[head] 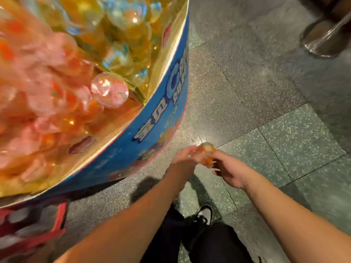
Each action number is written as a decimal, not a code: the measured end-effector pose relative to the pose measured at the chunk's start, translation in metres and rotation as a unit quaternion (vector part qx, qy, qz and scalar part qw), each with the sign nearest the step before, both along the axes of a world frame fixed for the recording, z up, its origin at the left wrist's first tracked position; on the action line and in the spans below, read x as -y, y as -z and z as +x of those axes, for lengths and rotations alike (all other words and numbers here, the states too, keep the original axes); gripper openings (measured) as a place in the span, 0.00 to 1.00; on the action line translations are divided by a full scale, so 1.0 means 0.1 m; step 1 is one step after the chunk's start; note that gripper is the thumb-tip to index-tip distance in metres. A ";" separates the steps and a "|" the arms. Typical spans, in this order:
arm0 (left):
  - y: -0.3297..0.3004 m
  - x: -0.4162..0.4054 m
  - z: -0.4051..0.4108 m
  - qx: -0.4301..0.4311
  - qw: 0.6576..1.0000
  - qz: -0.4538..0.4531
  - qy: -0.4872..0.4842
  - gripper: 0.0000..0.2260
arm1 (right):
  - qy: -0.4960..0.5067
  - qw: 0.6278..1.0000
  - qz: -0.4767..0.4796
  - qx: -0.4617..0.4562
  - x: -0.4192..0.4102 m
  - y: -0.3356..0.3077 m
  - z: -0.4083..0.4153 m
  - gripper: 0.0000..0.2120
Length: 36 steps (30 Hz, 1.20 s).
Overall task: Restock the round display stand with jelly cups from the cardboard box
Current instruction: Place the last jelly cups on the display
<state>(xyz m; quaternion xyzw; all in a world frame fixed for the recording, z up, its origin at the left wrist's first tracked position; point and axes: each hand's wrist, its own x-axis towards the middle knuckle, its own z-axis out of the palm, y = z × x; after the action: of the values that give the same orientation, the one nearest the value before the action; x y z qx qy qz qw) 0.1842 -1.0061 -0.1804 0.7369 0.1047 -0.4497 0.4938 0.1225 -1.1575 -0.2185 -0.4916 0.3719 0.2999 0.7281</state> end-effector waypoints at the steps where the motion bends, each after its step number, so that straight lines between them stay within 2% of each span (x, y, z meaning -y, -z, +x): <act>1: -0.31 -0.03 0.03 0.025 1.000 -0.006 0.002 0.19 | 0.001 1.000 0.007 0.008 -0.04 -0.31 0.06 0.13; 2: -0.67 -0.07 0.05 0.044 0.999 -0.017 -0.003 0.17 | -0.003 1.000 0.013 0.019 -0.08 -0.60 0.11 0.12; 4: -1.27 -0.17 0.07 0.060 0.998 -0.030 -0.019 0.07 | -0.017 0.998 0.020 0.051 -0.16 -1.15 0.21 0.14; 7: -1.98 -0.37 0.09 0.128 0.991 -0.020 -0.024 0.12 | -0.053 0.994 0.013 0.099 -0.30 -1.84 0.39 0.25; 8: -2.18 -0.43 0.11 0.147 0.988 -0.016 -0.036 0.13 | -0.061 0.992 0.011 0.112 -0.36 -2.03 0.44 0.25; 10: -2.49 -0.55 0.16 0.168 0.984 -0.014 -0.061 0.15 | -0.072 0.988 0.014 0.136 -0.46 -2.36 0.54 0.14; 12: -2.75 -0.69 0.21 0.199 0.977 -0.013 -0.077 0.12 | -0.082 0.985 0.007 0.149 -0.59 -2.63 0.65 0.08; 16: -3.01 -0.97 0.32 0.235 0.962 -0.040 -0.131 0.16 | -0.124 0.973 -0.039 0.189 -0.85 -3.03 0.89 0.17; 19: -3.08 -1.15 0.45 0.234 0.957 -0.069 -0.159 0.15 | -0.136 0.966 -0.066 0.211 -1.02 -3.16 1.11 0.12; 20: -3.08 -1.21 0.49 0.240 0.954 -0.070 -0.166 0.15 | -0.137 0.962 -0.090 0.220 -1.08 -3.20 1.19 0.15; 22: -3.05 -1.36 0.59 0.249 0.949 -0.049 -0.185 0.15 | -0.143 0.946 -0.150 0.250 -1.21 -3.24 1.40 0.27; 24: -2.96 -1.52 0.69 0.229 0.947 -0.021 -0.226 0.16 | -0.158 0.922 -0.213 0.281 -1.36 -3.25 1.62 0.31; 29: -2.69 -1.83 0.99 0.117 0.948 -0.006 -0.295 0.13 | -0.215 0.846 -0.338 0.351 -1.80 -3.32 2.19 0.21; 33: -2.55 -1.90 1.20 0.016 0.938 -0.011 -0.347 0.14 | -0.265 0.796 -0.395 0.374 -2.08 -3.20 2.51 0.29; 36: -2.46 -1.92 1.33 -0.025 0.932 -0.012 -0.361 0.17 | -0.291 0.771 -0.413 0.387 -2.21 -3.15 2.63 0.30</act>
<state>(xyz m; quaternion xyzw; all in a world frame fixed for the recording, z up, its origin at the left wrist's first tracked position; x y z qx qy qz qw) 0.3170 -0.8137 0.0651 0.6313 0.3709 -0.2607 0.6292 0.3857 -0.9370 0.0967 -0.9041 -0.0142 0.0989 0.4155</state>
